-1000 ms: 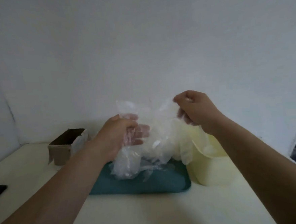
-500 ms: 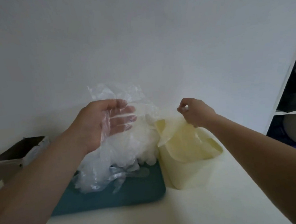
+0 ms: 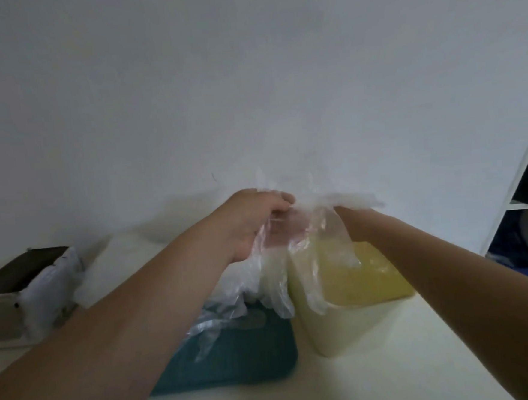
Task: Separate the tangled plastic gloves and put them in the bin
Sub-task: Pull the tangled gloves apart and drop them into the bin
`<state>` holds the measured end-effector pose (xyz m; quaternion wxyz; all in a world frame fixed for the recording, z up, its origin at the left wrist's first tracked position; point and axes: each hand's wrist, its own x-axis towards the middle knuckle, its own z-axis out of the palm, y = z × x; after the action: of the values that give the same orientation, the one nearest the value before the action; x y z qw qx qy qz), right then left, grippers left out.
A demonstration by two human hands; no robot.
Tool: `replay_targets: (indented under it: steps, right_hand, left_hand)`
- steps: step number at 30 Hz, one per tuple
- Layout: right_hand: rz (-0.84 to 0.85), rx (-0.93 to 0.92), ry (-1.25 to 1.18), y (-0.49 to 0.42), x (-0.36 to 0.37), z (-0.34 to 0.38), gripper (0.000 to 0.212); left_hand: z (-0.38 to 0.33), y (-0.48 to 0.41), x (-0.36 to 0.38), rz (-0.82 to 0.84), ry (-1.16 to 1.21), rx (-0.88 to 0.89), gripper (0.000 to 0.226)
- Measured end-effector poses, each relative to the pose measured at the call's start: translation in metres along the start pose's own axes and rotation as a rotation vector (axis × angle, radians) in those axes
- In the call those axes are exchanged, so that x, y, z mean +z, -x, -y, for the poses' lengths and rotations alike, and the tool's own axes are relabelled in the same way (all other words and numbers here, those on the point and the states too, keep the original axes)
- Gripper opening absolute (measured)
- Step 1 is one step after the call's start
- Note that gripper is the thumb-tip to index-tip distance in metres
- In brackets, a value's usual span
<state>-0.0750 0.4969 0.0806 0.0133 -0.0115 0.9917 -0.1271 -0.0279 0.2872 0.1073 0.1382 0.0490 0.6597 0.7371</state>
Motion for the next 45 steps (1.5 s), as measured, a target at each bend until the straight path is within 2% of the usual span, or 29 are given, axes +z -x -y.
replay_targets:
  steps: [2, 5, 7, 8, 10, 12, 14, 16, 20, 24, 27, 30, 31, 33, 35, 37, 40, 45]
  right_hand:
    - [-0.084, 0.02, -0.261, 0.011, -0.025, -0.014, 0.017]
    - [-0.369, 0.07, -0.295, 0.025, -0.05, -0.046, 0.029]
    - [-0.433, 0.086, -0.316, 0.041, -0.057, -0.056, 0.035]
    - [-0.406, 0.061, -0.381, 0.048, -0.058, -0.052, 0.034]
    - [-0.237, 0.017, -0.428, 0.063, -0.055, -0.035, 0.028]
    - [0.019, -0.014, -0.276, 0.074, -0.039, -0.014, 0.027]
    - [0.2, -0.002, -0.086, 0.078, -0.02, 0.005, 0.056]
    - [0.294, 0.02, 0.004, 0.076, -0.003, 0.018, 0.069]
    - [0.419, -0.036, 0.268, 0.057, 0.028, 0.033, 0.069]
    - [0.529, -0.047, 0.448, 0.051, 0.038, 0.041, 0.06]
    - [0.393, -0.041, 0.304, 0.046, 0.019, 0.042, 0.046]
    - [0.099, -0.097, 0.175, 0.036, 0.007, 0.048, 0.024]
    - [-0.005, -0.137, 0.119, 0.036, 0.006, 0.056, 0.022]
    - [-0.165, -0.249, -0.079, 0.046, 0.009, 0.081, 0.024]
    - [-0.153, -0.339, -0.31, 0.06, 0.021, 0.112, 0.028]
    - [-0.029, -0.371, -0.431, 0.067, 0.046, 0.134, 0.029]
    - [0.017, -0.342, -0.403, 0.061, 0.084, 0.148, 0.031]
    - [0.072, -0.266, -0.369, 0.049, 0.122, 0.166, 0.04]
  left_hand:
    - [0.005, -0.014, 0.016, 0.016, -0.027, -0.038, 0.018]
    - [0.012, -0.036, 0.038, -0.006, -0.144, -0.06, 0.029]
    - [0.018, -0.046, 0.054, -0.005, -0.219, -0.096, 0.021]
    - [0.02, -0.05, 0.06, -0.012, -0.243, -0.118, 0.011]
    - [0.027, -0.056, 0.073, -0.053, -0.3, -0.141, 0.01]
    - [0.031, -0.06, 0.075, -0.095, -0.368, -0.104, 0.027]
    - [0.03, -0.058, 0.071, -0.153, -0.421, -0.029, 0.048]
    - [0.027, -0.051, 0.058, -0.226, -0.415, 0.056, 0.061]
    - [0.022, -0.024, 0.021, -0.299, -0.443, 0.193, 0.053]
    - [0.031, 0.001, -0.022, -0.312, -0.516, 0.275, 0.03]
    - [0.044, 0.019, -0.057, -0.348, -0.741, 0.352, 0.019]
    - [0.059, 0.03, -0.088, -0.454, -0.995, 0.426, 0.013]
    - [0.065, 0.033, -0.096, -0.45, -1.035, 0.403, 0.017]
    - [0.076, 0.037, -0.106, -0.358, -1.086, 0.256, 0.045]
    - [0.088, 0.043, -0.113, -0.262, -1.125, 0.123, 0.069]
    - [0.1, 0.045, -0.122, -0.25, -1.116, 0.099, 0.069]
    - [0.108, 0.048, -0.137, -0.35, -1.105, 0.201, 0.038]
    - [0.113, 0.075, -0.167, -0.57, -1.064, 0.477, 0.041]
